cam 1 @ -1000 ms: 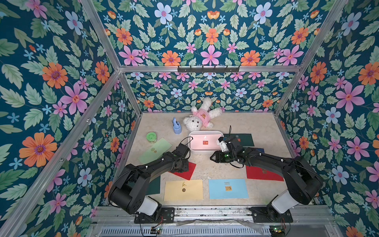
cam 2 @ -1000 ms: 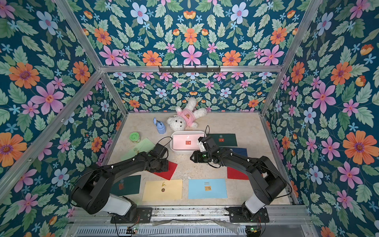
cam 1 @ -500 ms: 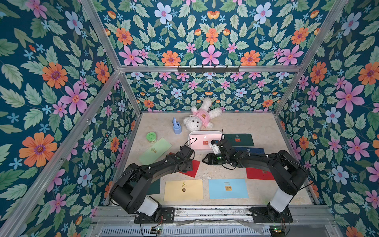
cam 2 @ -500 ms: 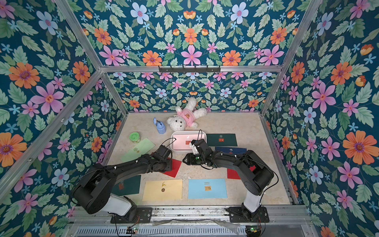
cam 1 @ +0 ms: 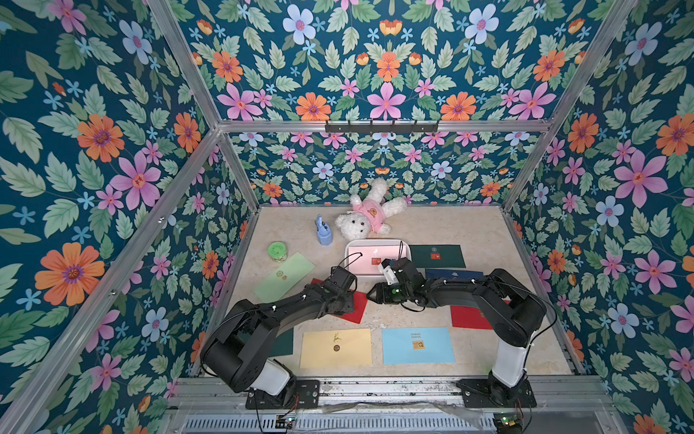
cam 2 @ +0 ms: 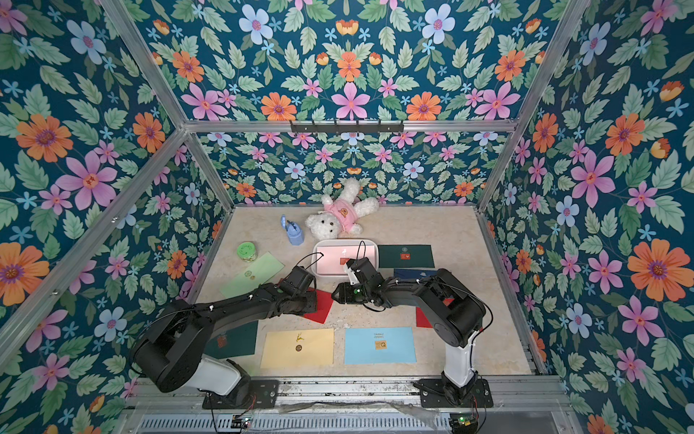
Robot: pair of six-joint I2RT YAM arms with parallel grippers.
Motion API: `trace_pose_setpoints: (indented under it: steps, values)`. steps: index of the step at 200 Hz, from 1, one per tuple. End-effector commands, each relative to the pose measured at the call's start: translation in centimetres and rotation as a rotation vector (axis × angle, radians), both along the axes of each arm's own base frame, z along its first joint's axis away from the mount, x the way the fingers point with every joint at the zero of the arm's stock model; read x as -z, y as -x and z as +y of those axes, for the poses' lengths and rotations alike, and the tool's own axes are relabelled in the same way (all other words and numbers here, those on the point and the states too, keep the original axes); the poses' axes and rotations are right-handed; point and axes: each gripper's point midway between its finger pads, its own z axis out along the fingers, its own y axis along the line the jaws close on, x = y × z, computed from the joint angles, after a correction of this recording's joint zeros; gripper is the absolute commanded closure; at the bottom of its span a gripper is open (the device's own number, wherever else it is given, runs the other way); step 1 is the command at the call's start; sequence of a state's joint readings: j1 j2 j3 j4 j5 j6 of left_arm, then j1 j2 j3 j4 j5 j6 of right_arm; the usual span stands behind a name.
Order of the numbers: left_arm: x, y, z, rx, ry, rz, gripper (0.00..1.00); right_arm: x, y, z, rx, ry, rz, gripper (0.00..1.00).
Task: Put the sealed envelopes into the storage box
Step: Pick up the envelope from the center of the board.
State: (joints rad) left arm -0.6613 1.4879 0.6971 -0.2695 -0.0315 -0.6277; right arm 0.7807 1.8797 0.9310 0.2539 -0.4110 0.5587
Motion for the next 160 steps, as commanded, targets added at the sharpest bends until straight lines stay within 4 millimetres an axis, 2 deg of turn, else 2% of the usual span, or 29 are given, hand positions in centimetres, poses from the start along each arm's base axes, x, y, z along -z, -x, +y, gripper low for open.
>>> trace_pose_setpoints:
  steps: [1,67,160]
  values:
    - [1.3,2.9,-0.6,0.029,0.051,0.142,0.39,0.1,-0.8,0.2,0.032,0.000,-0.020,0.46]
    - [1.6,3.2,-0.6,0.033,0.058,0.148,0.39,1.4,-0.6,0.9,0.012,-0.001,-0.004,0.50]
    - [1.5,3.2,-0.9,0.037,0.074,0.142,0.39,1.6,0.3,1.3,-0.012,-0.014,0.010,0.77]
